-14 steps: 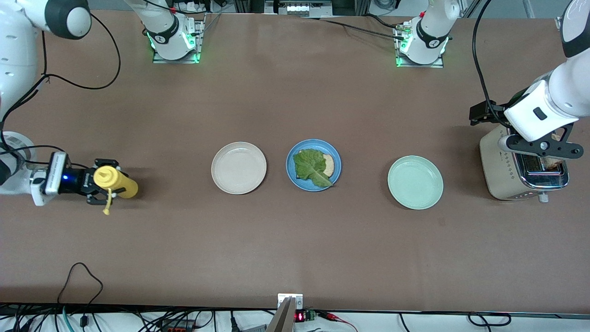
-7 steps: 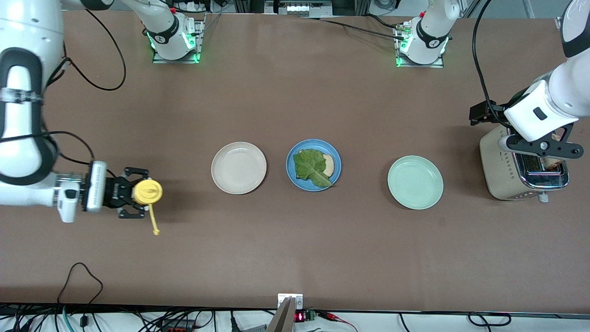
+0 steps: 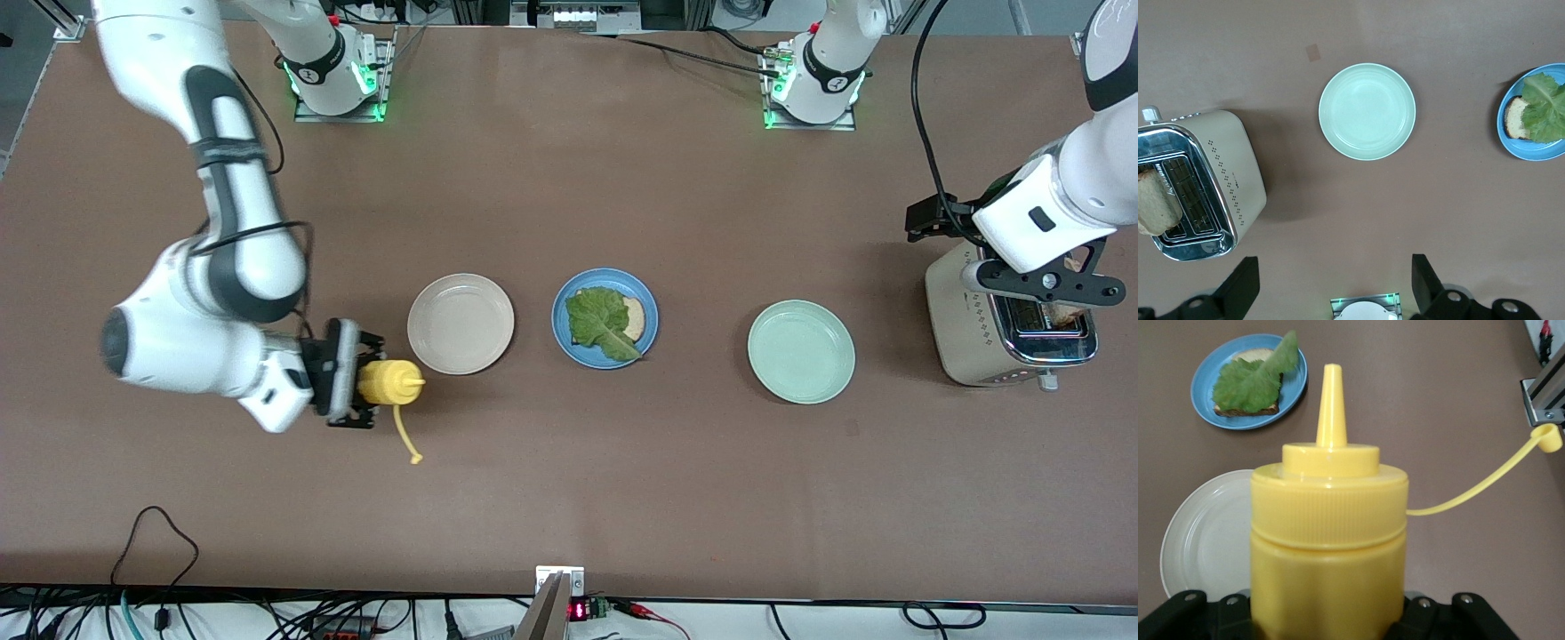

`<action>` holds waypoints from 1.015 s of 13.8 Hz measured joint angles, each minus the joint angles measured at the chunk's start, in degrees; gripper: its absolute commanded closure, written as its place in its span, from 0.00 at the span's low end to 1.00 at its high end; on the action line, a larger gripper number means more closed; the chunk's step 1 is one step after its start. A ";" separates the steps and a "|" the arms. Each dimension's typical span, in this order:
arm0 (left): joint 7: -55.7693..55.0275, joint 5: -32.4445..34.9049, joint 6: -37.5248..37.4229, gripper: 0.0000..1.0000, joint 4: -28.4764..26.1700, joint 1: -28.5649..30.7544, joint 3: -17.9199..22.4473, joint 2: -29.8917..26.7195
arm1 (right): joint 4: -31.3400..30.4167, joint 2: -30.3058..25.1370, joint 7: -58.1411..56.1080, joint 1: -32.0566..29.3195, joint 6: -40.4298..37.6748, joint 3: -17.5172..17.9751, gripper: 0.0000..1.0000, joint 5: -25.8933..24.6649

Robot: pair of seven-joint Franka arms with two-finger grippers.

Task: Make sandwich in blue plate with both arms

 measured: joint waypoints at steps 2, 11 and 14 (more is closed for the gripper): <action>0.00 0.00 0.00 0.00 0.00 0.01 0.01 0.00 | 0.16 0.01 7.27 5.05 3.39 0.00 0.75 -7.34; 0.00 0.00 0.03 0.00 -0.01 -0.35 -0.04 0.00 | -0.11 2.79 35.75 22.28 7.89 0.03 0.75 -42.23; 0.00 0.00 0.03 0.00 -0.01 -0.35 -0.04 0.00 | -0.31 4.15 40.95 25.57 7.45 0.03 0.75 -50.54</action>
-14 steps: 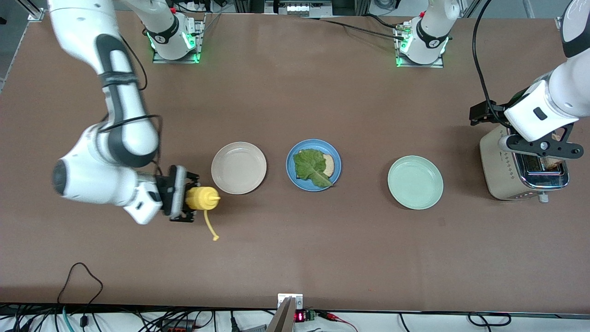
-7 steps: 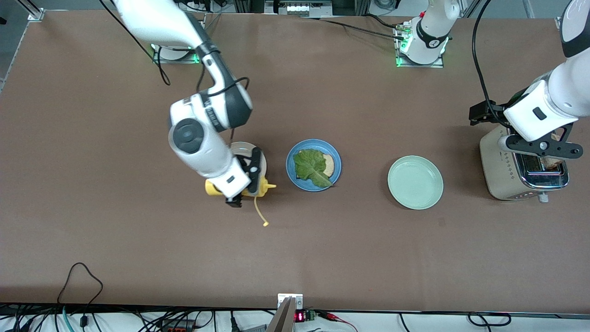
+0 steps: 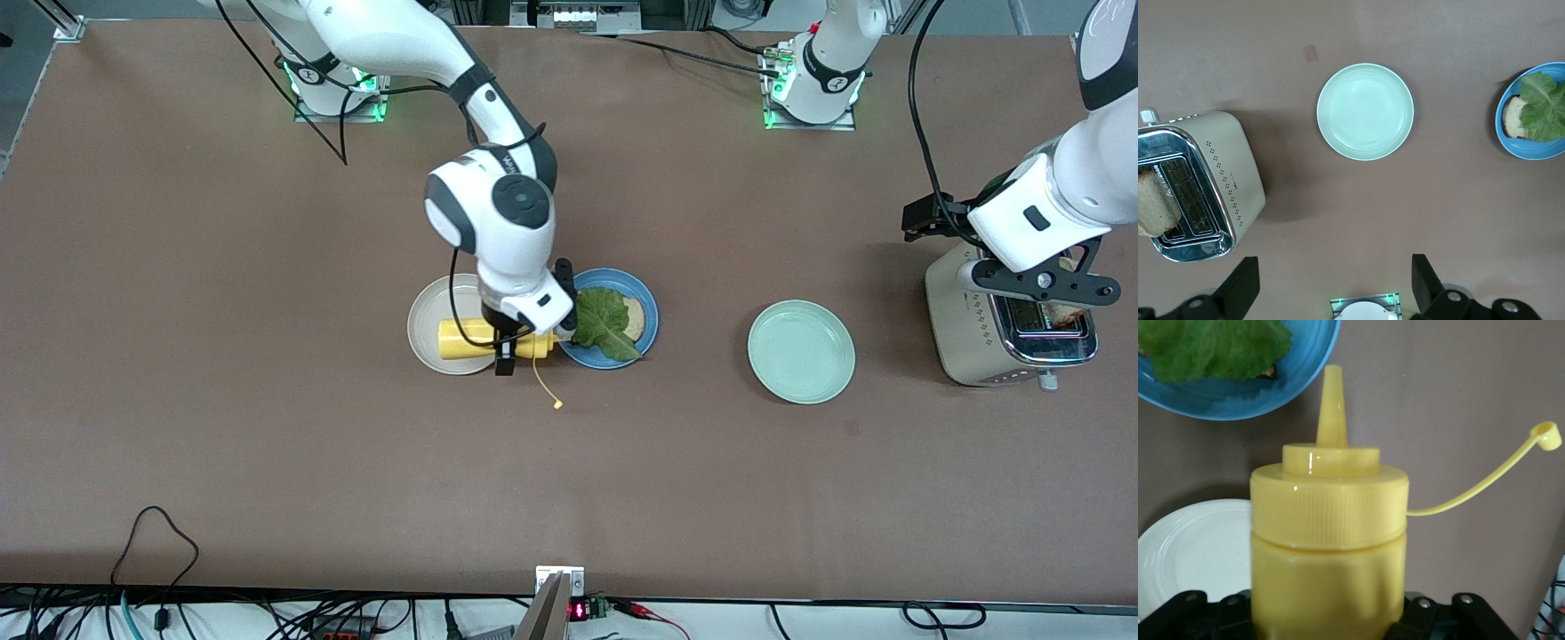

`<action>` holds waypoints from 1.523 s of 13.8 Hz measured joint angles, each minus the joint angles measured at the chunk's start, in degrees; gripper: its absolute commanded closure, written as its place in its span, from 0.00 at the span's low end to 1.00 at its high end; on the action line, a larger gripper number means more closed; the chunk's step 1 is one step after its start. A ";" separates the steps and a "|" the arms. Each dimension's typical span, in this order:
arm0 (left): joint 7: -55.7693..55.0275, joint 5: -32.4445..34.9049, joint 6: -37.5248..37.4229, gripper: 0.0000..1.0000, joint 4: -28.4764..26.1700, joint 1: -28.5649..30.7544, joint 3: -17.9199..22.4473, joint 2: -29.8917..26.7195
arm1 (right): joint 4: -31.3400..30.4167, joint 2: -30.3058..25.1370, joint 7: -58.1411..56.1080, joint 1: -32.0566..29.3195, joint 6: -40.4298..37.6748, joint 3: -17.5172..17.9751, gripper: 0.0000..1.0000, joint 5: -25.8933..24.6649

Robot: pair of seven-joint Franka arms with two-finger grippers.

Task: Make sandwich in blue plate with both arms

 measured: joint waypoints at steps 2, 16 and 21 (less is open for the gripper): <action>0.00 0.00 0.00 0.00 0.00 0.02 0.00 0.00 | -0.06 1.60 2.76 1.40 -0.03 0.00 0.75 -4.00; -0.73 0.00 -0.08 0.00 -0.40 0.56 0.40 0.22 | 2.38 3.79 5.41 3.15 -3.43 -0.84 0.75 -7.56; -0.77 0.00 0.71 0.00 -0.43 0.92 0.77 3.24 | 8.12 -2.09 -6.03 -4.68 -9.15 -1.92 0.75 10.30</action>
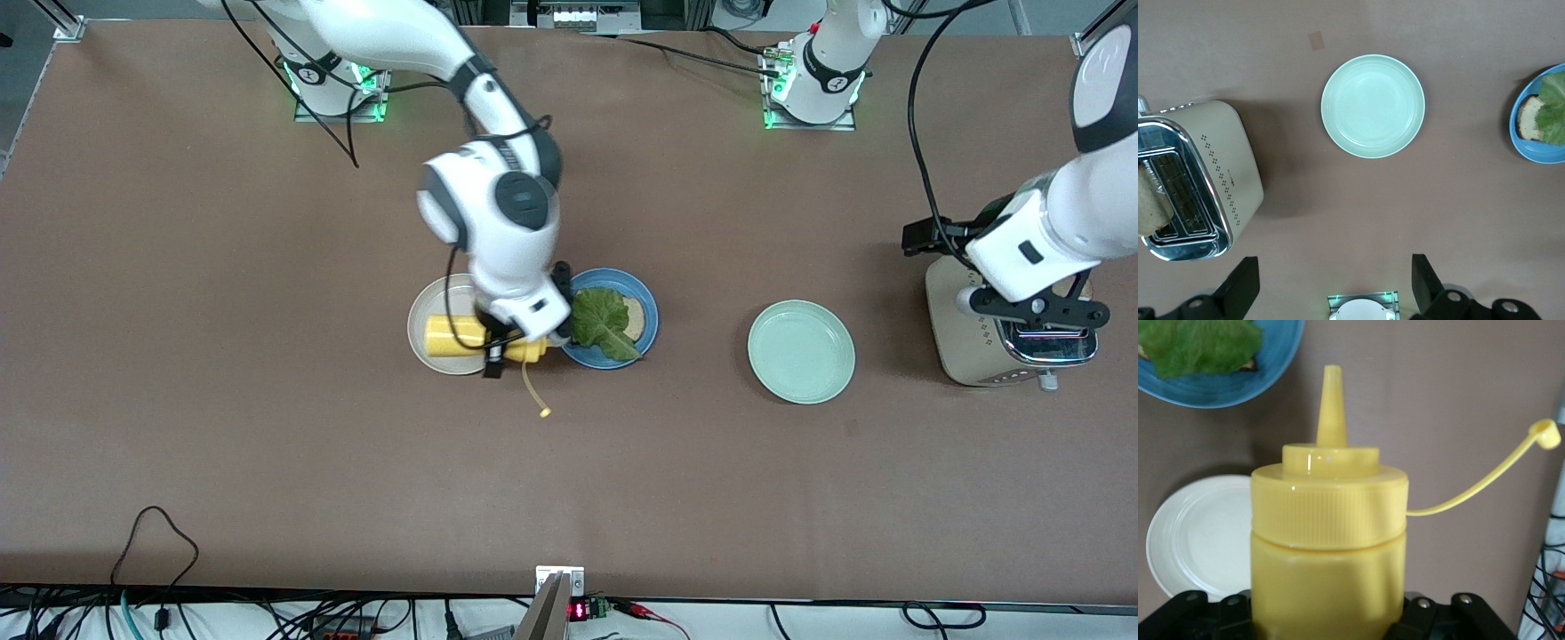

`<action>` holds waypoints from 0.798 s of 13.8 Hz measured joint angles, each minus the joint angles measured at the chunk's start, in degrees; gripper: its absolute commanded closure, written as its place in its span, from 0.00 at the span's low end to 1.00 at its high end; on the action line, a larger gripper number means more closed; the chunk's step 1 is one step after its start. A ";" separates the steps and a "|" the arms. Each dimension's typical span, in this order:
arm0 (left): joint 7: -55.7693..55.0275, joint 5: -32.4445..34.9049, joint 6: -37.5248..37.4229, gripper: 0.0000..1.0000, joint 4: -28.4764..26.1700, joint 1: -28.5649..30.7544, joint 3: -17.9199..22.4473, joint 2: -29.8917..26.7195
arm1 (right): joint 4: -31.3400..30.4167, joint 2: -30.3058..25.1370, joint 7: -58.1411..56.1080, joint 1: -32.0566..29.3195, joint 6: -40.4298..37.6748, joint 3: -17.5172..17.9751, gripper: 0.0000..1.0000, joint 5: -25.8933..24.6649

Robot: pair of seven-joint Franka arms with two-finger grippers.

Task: Make sandwich in blue plate with both arms
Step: 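Carry the bottle back with the right gripper while the left reaches the toaster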

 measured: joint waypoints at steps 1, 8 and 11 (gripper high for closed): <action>0.00 0.02 0.26 0.00 0.01 0.27 0.05 0.41 | 0.02 -2.08 -3.74 -2.78 -1.24 0.02 0.75 3.60; 6.92 6.94 9.32 0.00 -7.96 11.33 0.66 0.66 | -2.22 -9.86 -30.49 -22.94 -13.56 0.09 0.75 31.21; 15.55 7.90 24.13 0.00 -18.29 17.20 0.61 -2.73 | -6.65 -10.09 -42.33 -32.37 -17.03 0.07 0.75 42.32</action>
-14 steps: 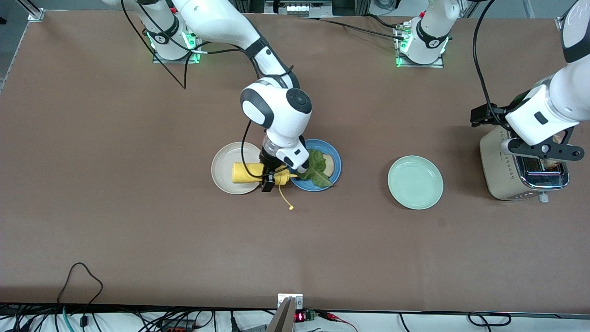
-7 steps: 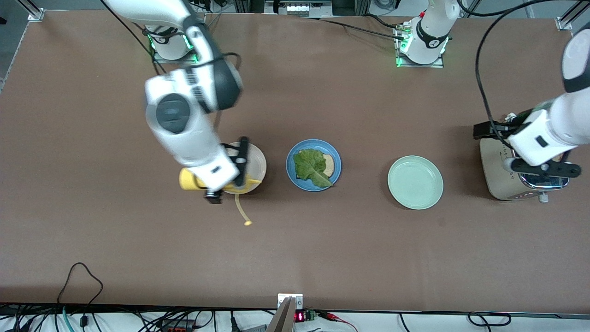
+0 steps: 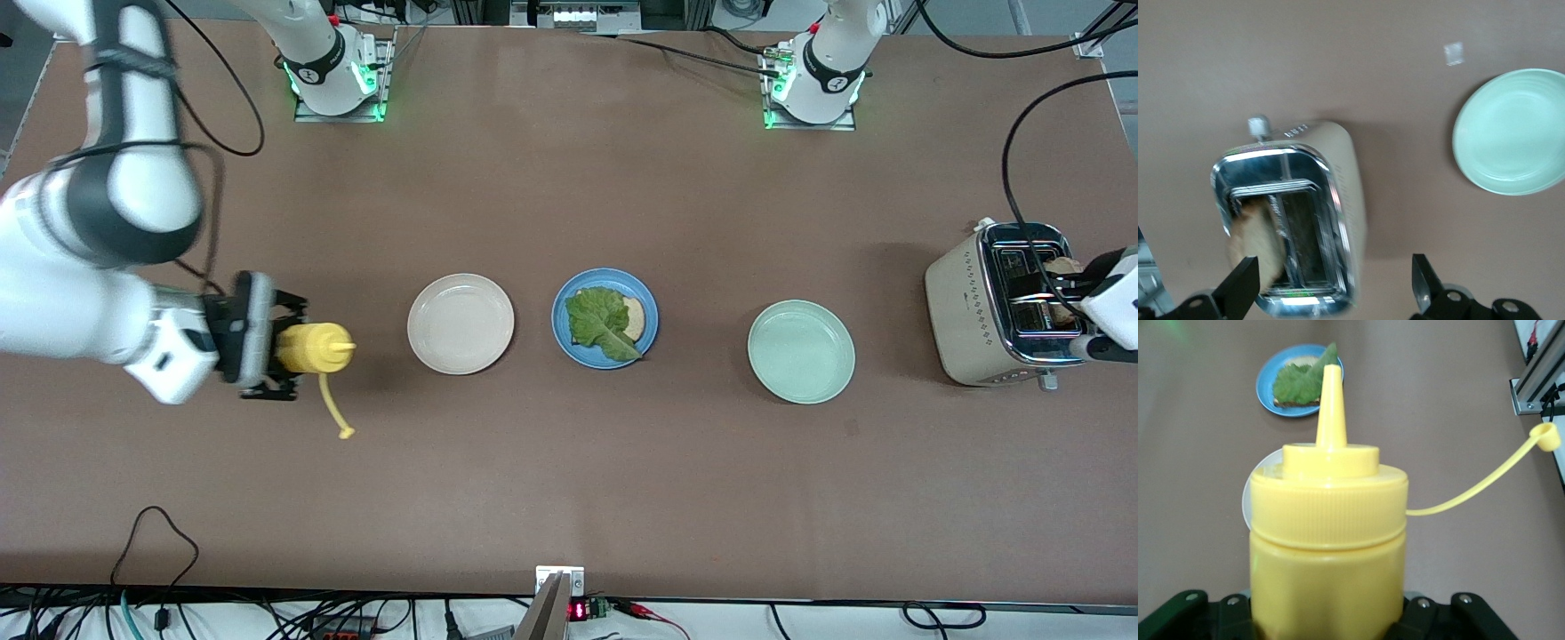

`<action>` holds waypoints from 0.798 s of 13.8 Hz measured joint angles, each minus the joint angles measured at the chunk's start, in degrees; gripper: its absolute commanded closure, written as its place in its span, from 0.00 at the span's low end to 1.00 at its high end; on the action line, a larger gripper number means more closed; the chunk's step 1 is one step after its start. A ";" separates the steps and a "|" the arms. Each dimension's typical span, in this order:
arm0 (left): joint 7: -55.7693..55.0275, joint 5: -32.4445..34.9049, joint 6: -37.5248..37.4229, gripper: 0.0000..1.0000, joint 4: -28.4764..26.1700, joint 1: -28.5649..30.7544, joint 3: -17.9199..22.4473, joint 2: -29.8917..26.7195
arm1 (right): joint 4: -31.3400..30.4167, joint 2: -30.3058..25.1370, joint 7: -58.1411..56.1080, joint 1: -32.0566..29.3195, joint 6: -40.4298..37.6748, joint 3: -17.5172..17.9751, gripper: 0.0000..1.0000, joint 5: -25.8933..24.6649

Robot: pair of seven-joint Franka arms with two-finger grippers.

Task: Make sandwich in blue plate with both arms
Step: 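Carry the bottle back with the right gripper while the left reaches the toaster, then set down the bottle with the right gripper while the left grasps bread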

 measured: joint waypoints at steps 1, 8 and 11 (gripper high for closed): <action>2.88 0.03 5.98 0.00 -4.69 1.99 -0.03 -2.04 | -2.06 0.20 -3.43 -3.11 -1.14 0.00 0.75 4.04; 12.39 0.03 28.00 0.14 -25.94 13.85 -0.23 -8.20 | -8.22 10.13 -26.83 -20.51 -15.97 0.19 0.75 22.69; 12.69 -2.16 29.11 0.24 -26.97 15.53 -0.36 -6.68 | -8.29 15.48 -34.56 -24.24 -19.77 0.29 0.75 26.25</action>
